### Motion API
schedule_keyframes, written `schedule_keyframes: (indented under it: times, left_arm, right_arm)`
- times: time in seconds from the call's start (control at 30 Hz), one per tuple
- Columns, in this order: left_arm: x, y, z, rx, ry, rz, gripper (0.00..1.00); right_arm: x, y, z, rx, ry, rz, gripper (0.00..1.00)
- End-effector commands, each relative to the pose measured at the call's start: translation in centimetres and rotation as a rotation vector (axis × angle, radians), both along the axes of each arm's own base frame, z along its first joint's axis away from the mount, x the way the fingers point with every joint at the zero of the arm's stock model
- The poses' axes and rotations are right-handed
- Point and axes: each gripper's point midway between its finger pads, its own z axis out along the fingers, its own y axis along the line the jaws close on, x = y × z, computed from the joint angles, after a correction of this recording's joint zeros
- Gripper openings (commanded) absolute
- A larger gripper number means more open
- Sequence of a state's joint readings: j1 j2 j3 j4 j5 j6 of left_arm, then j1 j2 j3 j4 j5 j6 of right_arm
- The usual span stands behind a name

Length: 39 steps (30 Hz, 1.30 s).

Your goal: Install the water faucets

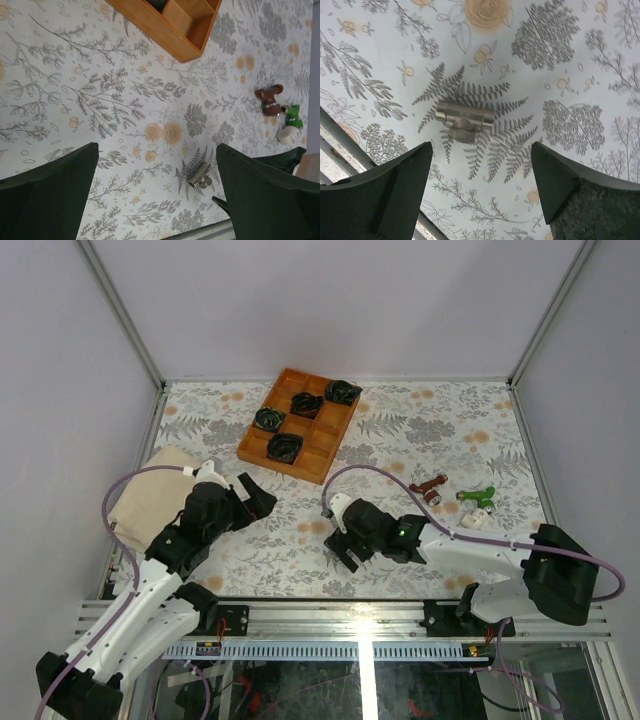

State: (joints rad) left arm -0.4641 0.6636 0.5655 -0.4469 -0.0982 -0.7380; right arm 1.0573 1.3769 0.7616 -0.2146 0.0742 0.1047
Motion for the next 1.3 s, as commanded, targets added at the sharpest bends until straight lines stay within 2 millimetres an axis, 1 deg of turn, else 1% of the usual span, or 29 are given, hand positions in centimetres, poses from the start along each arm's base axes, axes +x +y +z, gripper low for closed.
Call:
schedule_keyframes:
  times: [0.0, 0.07, 0.2, 0.27, 0.37, 0.47, 0.57, 0.63, 0.7, 0.83, 0.93, 1.03, 1.13, 1.17, 1.27]
  left_arm:
    - [0.3, -2.6, 0.0, -0.051, -0.011, -0.122, 1.00]
    - [0.2, -3.4, -0.3, -0.075, -0.002, -0.160, 1.00]
    - [0.4, -4.7, -0.3, -0.130, -0.005, -0.199, 1.00]
    - [0.6, -5.0, 0.2, -0.148, -0.023, -0.205, 1.00]
    - [1.0, -5.1, 1.2, -0.156, -0.059, -0.204, 1.00]
    - [1.1, -4.6, 2.2, -0.150, -0.091, -0.181, 1.00]
    - [1.1, -4.0, 3.8, -0.143, -0.136, -0.163, 1.00]
    - [1.2, -3.5, 5.0, -0.142, -0.175, -0.141, 1.00]
    - [1.3, -2.9, 6.0, -0.143, -0.214, -0.111, 1.00]
    - [1.3, -1.7, 7.8, -0.158, -0.273, -0.049, 1.00]
    - [1.3, -0.6, 7.8, -0.167, -0.273, 0.017, 1.00]
    - [1.1, -0.5, 7.9, -0.148, -0.294, 0.003, 1.00]
    - [1.2, -0.4, 7.5, -0.144, -0.275, 0.015, 1.00]
    - [1.2, -0.4, 7.4, -0.142, -0.267, 0.014, 1.00]
    - [1.0, -1.4, 7.2, -0.130, -0.247, -0.051, 1.00]
  right_arm:
    - [0.7, -1.3, 0.8, 0.070, -0.033, -0.178, 0.85]
    - [0.4, -1.4, 0.8, 0.119, -0.003, -0.247, 0.81]
    - [-0.5, -0.6, 0.8, 0.243, 0.073, -0.325, 0.79]
    - [-1.1, 0.1, 0.6, 0.281, 0.113, -0.315, 0.78]
    - [-1.3, 0.8, 0.4, 0.288, 0.142, -0.322, 0.74]
    - [-0.5, 0.5, 0.2, 0.263, 0.096, -0.367, 0.72]
    - [0.0, 0.2, 0.5, 0.230, -0.009, -0.373, 0.73]
    - [0.2, -0.1, 0.3, 0.213, -0.069, -0.368, 0.73]
    - [0.3, -0.3, -0.2, 0.187, -0.089, -0.369, 0.72]
    - [0.5, -0.4, -0.4, 0.159, -0.099, -0.375, 0.72]
    - [0.5, -0.4, -0.4, 0.162, -0.100, -0.373, 0.72]
    - [0.5, -0.6, -0.4, 0.168, -0.100, -0.382, 0.72]
    - [0.4, -0.9, -0.6, 0.168, -0.100, -0.386, 0.72]
    - [0.4, -0.9, -0.7, 0.164, -0.098, -0.386, 0.72]
    - [0.3, -0.9, -0.9, 0.150, -0.092, -0.387, 0.72]
